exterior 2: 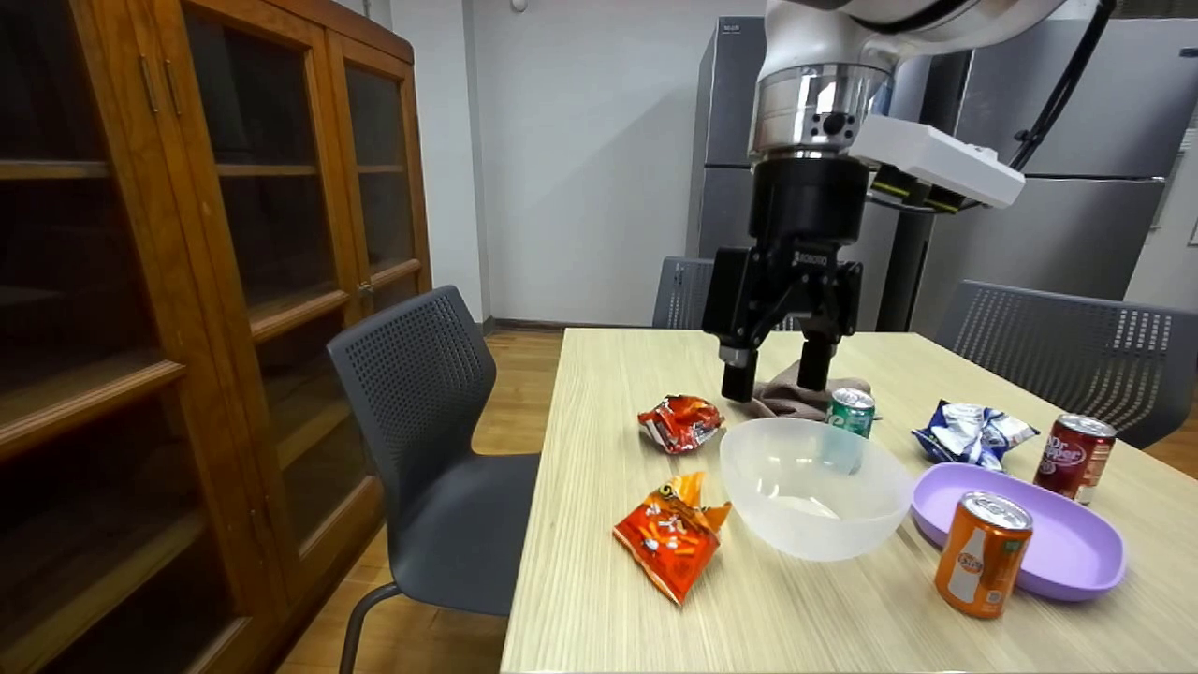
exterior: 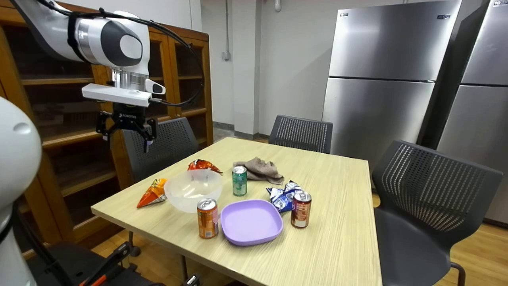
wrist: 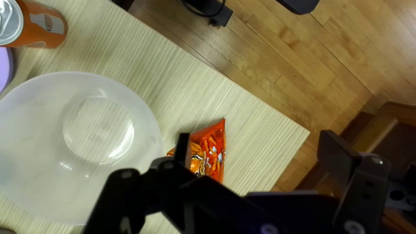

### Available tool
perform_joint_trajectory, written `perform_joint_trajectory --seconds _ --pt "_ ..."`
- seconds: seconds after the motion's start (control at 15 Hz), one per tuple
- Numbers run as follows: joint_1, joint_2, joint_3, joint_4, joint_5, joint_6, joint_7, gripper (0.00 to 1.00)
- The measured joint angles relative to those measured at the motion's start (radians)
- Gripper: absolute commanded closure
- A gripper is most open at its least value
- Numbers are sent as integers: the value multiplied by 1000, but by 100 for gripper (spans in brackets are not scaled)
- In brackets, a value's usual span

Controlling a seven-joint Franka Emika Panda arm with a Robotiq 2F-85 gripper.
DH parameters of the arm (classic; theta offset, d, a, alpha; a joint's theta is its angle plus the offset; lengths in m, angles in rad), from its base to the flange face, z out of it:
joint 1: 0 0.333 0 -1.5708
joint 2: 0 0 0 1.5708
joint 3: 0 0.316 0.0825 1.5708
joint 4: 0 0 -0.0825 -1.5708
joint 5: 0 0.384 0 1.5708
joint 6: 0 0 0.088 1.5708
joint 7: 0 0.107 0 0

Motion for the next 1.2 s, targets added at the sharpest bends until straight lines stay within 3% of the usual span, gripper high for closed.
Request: perform_joint_trajectory --seconds 0.6,1.2 --pt "0 9 17 -3 -58 -3 4 0" --pt "7 153 84 57 -153 11 54 0"
